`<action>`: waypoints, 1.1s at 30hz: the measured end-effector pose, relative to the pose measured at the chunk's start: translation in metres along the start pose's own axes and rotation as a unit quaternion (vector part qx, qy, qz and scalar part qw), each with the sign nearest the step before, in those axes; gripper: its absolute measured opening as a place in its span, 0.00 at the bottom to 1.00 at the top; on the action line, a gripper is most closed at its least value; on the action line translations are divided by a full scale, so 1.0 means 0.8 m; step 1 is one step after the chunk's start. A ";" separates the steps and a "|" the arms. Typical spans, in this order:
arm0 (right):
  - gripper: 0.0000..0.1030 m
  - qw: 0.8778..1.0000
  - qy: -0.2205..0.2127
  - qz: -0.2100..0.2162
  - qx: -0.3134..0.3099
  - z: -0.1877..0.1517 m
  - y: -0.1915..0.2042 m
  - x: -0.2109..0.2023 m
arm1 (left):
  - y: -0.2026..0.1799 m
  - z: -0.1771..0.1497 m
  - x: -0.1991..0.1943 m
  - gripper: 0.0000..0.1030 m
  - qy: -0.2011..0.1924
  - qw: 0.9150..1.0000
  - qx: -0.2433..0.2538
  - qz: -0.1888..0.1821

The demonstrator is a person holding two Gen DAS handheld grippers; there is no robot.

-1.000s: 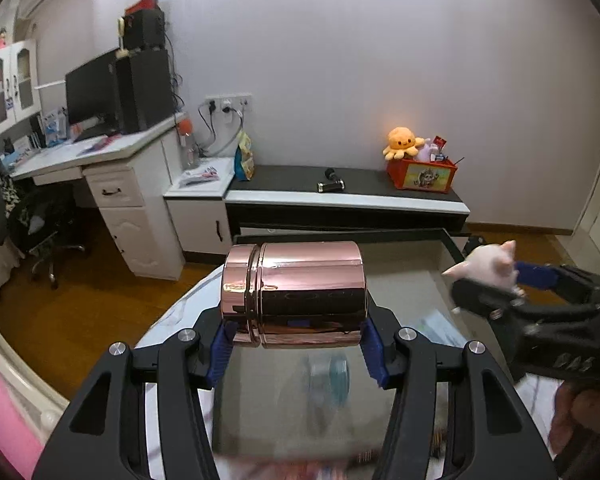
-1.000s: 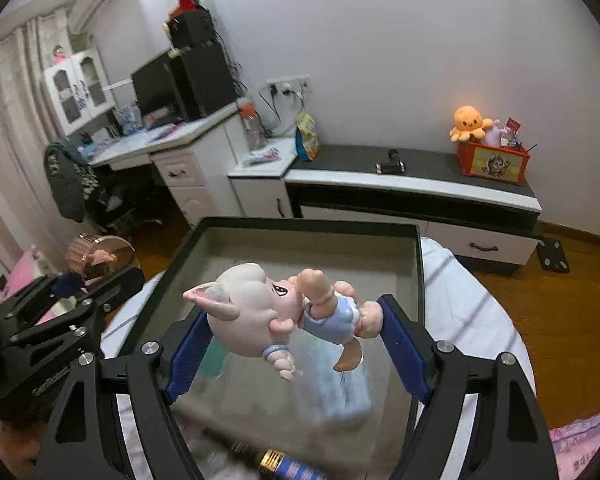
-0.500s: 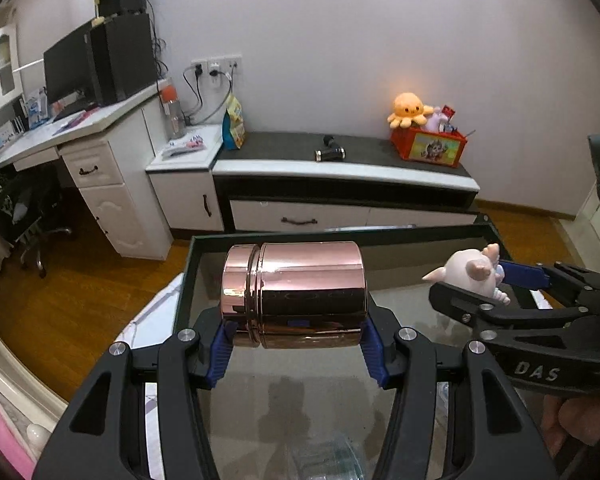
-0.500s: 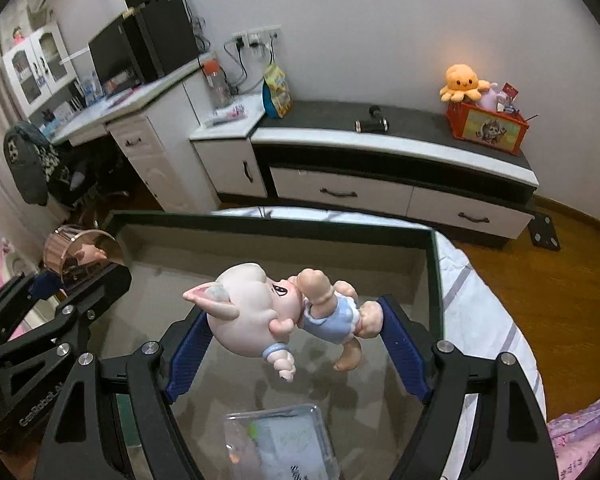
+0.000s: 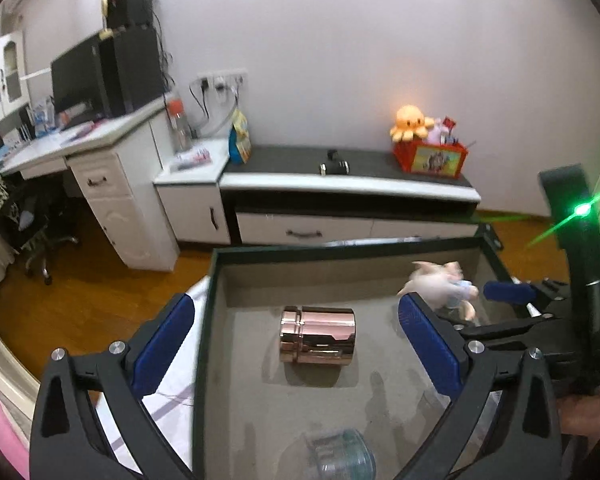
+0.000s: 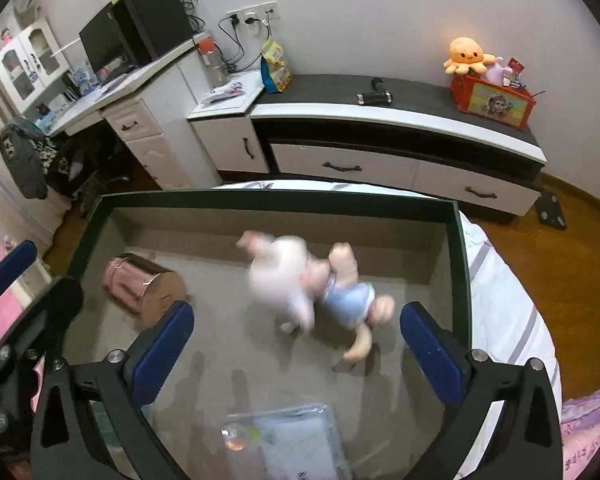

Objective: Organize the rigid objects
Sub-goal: 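Lower the canister and pig figurine into the pink box and open both tools, then grasp the pink block figure with the left tool while the right tool grasps the white plug adapter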

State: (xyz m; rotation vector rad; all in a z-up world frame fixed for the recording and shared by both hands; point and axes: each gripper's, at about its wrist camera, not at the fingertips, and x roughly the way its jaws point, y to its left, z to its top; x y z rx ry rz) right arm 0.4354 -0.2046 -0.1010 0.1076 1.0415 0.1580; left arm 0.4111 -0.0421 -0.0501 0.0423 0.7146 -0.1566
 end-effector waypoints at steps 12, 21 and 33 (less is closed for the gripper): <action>1.00 0.994 -0.106 0.007 0.033 -0.033 0.014 -0.129 | 0.029 -0.019 -0.147 1.00 -0.092 0.995 -0.034 0.026; 1.00 0.978 -0.207 0.000 -0.009 -0.114 0.049 -0.266 | 0.034 -0.065 -0.260 1.00 -0.129 0.990 -0.046 0.019; 1.00 0.961 -0.276 -0.015 -0.009 -0.246 0.052 -0.358 | 0.022 -0.148 -0.372 1.00 -0.176 0.981 -0.066 0.039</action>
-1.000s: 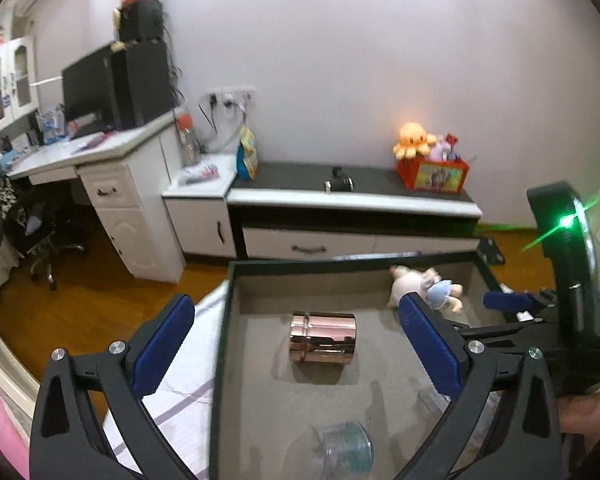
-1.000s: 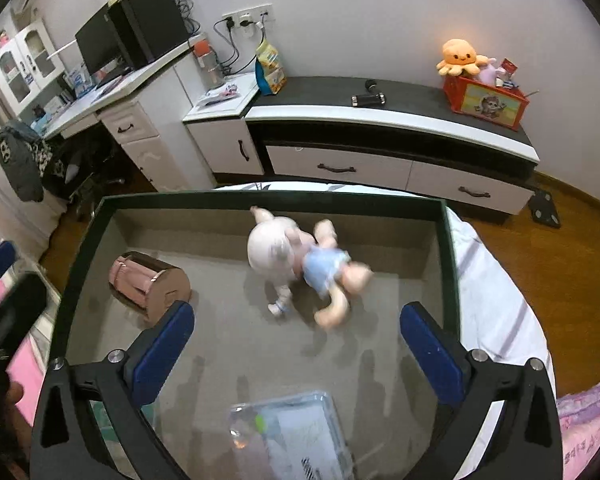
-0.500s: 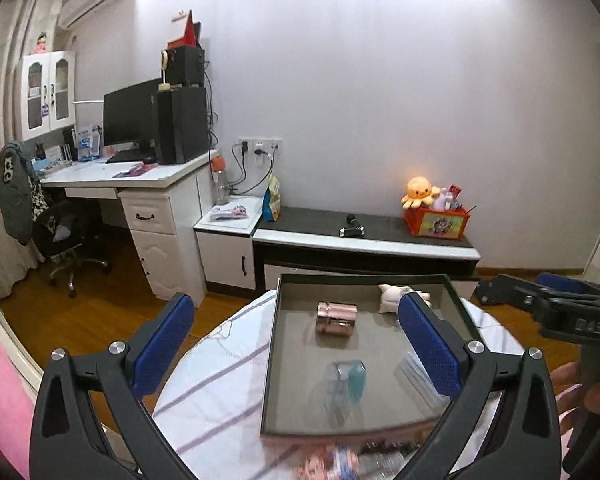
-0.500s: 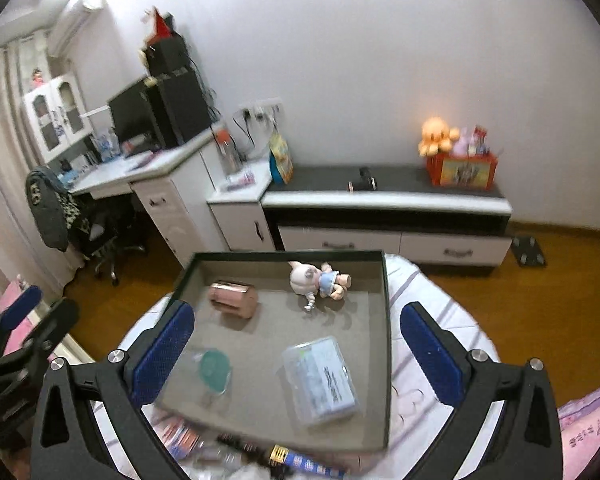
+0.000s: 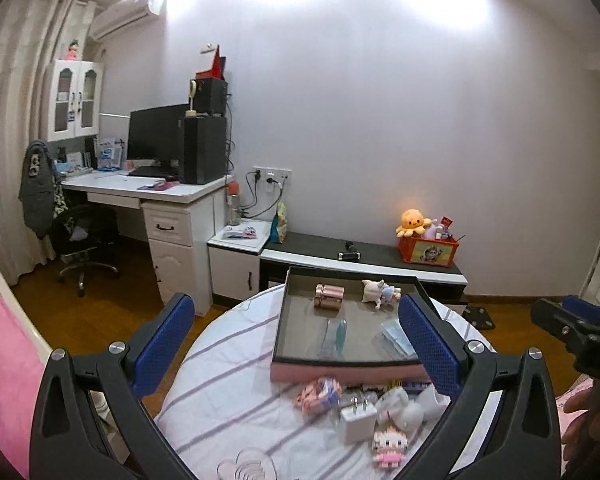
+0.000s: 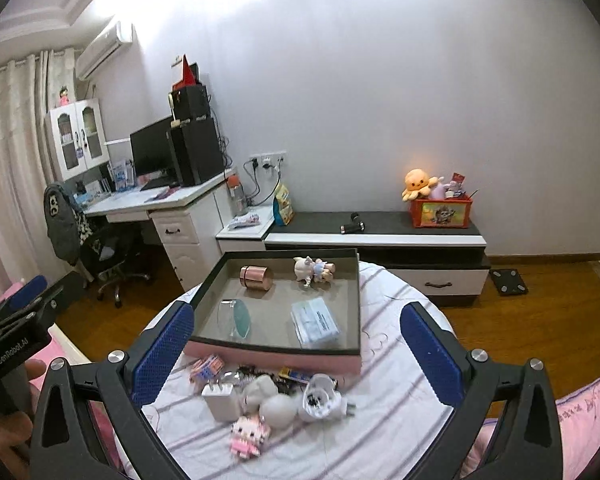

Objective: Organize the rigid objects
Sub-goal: 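Grasp the pink block figure with the left tool while the right tool grasps the white plug adapter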

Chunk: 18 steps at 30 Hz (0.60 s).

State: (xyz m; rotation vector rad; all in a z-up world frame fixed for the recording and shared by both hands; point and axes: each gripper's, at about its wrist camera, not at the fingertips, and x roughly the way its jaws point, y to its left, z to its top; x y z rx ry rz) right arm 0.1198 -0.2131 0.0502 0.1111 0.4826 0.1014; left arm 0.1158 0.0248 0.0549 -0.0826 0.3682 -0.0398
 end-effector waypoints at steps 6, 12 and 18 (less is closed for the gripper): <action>1.00 1.000 -0.009 -0.010 -0.012 -0.038 0.002 -0.038 | -0.005 -0.034 -0.030 1.00 -0.001 1.000 0.009 0.020; 1.00 1.000 0.025 -0.008 -0.002 -0.064 -0.006 -0.033 | -0.012 -0.060 -0.030 1.00 0.027 0.999 0.015 0.016; 1.00 0.999 0.030 -0.012 -0.004 -0.068 -0.007 -0.031 | -0.009 -0.070 -0.026 1.00 0.037 0.999 0.009 0.013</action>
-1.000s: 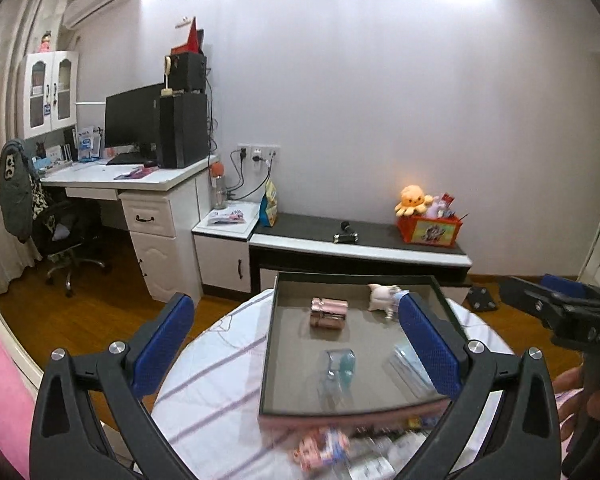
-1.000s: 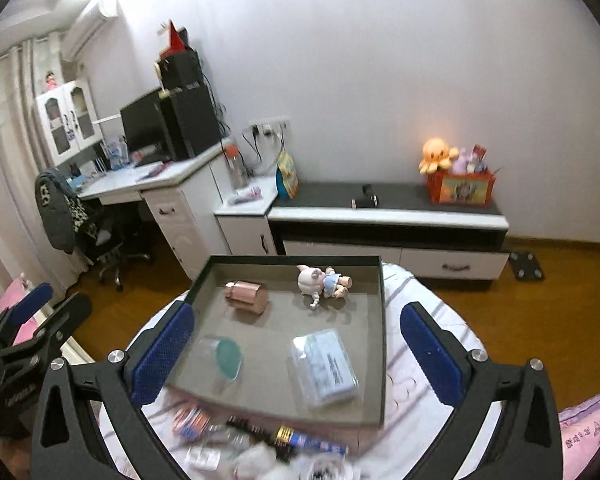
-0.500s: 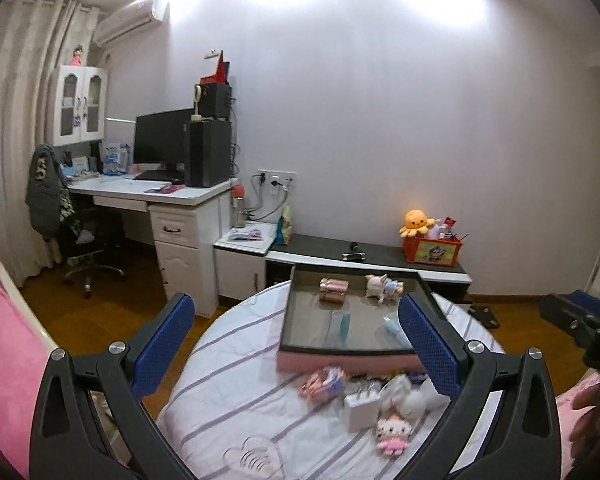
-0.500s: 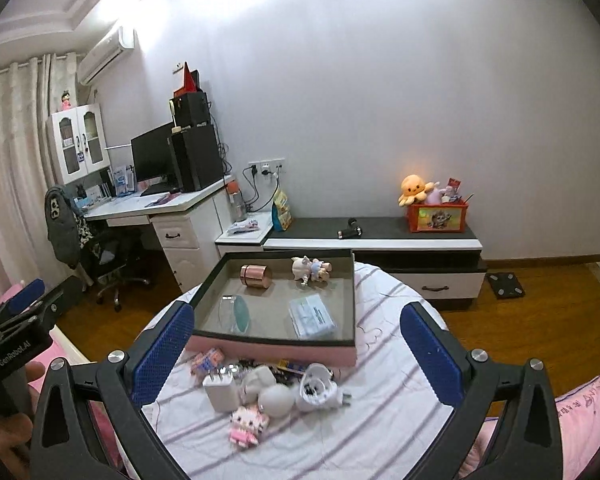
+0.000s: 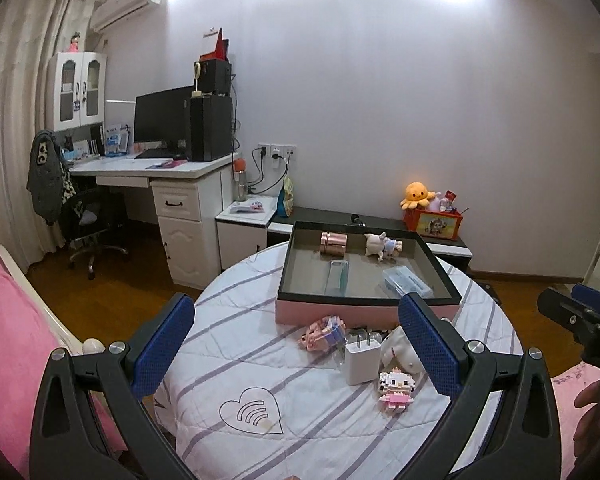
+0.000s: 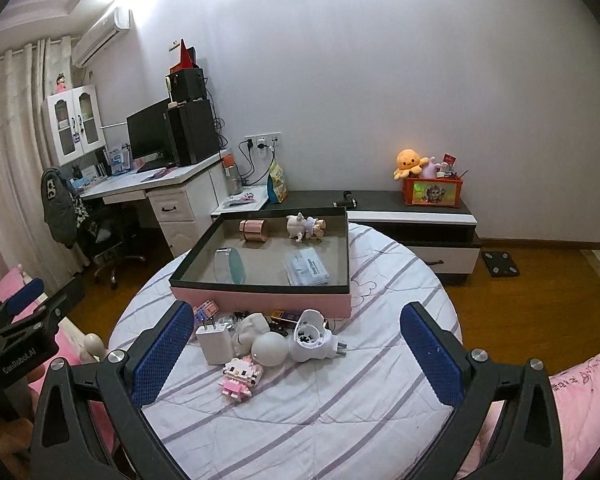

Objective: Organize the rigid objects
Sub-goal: 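Grasp the pink block figure with the left tool while the right tool grasps the white plug adapter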

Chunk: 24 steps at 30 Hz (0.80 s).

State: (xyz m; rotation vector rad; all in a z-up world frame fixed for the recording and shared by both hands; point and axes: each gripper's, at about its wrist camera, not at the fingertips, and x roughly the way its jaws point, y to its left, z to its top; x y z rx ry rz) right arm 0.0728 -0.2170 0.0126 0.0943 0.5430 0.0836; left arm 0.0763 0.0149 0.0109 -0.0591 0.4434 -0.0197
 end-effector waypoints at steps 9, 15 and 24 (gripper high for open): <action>1.00 1.000 0.013 -0.003 -0.002 -0.006 0.001 0.011 | 0.000 -0.006 0.018 1.00 0.017 1.000 0.003 -0.001; 1.00 0.999 0.031 -0.008 -0.006 -0.006 0.001 0.038 | -0.008 -0.010 0.048 1.00 0.032 0.999 0.021 0.003; 1.00 0.993 0.114 -0.013 0.003 -0.027 -0.016 0.126 | -0.011 -0.029 0.152 1.00 0.136 0.990 0.018 -0.022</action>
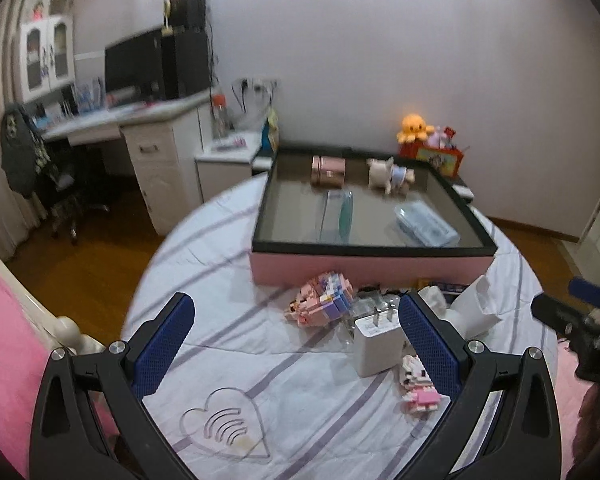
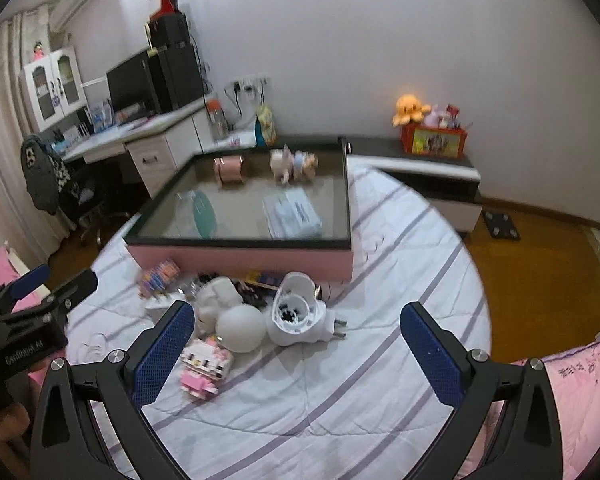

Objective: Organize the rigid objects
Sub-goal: 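Grasp the pink block figure with the left tool while the right tool grasps the white plug adapter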

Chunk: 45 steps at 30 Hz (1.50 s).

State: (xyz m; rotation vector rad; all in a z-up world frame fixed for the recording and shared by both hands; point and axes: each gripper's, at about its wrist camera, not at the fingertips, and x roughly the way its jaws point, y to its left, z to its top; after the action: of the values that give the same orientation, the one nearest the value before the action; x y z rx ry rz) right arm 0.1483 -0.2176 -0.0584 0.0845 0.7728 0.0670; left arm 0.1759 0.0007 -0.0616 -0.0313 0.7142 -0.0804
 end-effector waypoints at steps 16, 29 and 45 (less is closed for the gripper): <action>1.00 0.998 0.066 0.000 0.020 -0.005 -0.019 0.084 | -0.009 0.008 0.102 0.99 0.073 0.997 0.038 0.013; 0.81 0.994 0.103 0.014 0.032 -0.013 -0.027 0.124 | 0.013 0.003 0.128 0.72 0.096 0.995 0.026 0.007; 0.72 0.995 0.092 0.023 0.020 -0.019 -0.027 0.124 | 0.041 -0.022 0.124 0.65 0.104 0.994 -0.009 -0.013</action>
State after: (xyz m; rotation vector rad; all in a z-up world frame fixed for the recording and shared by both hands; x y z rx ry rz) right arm 0.2089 -0.2295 -0.1404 0.1347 0.9573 0.1038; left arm 0.2410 0.0247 -0.1411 -0.0497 0.9238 -0.1034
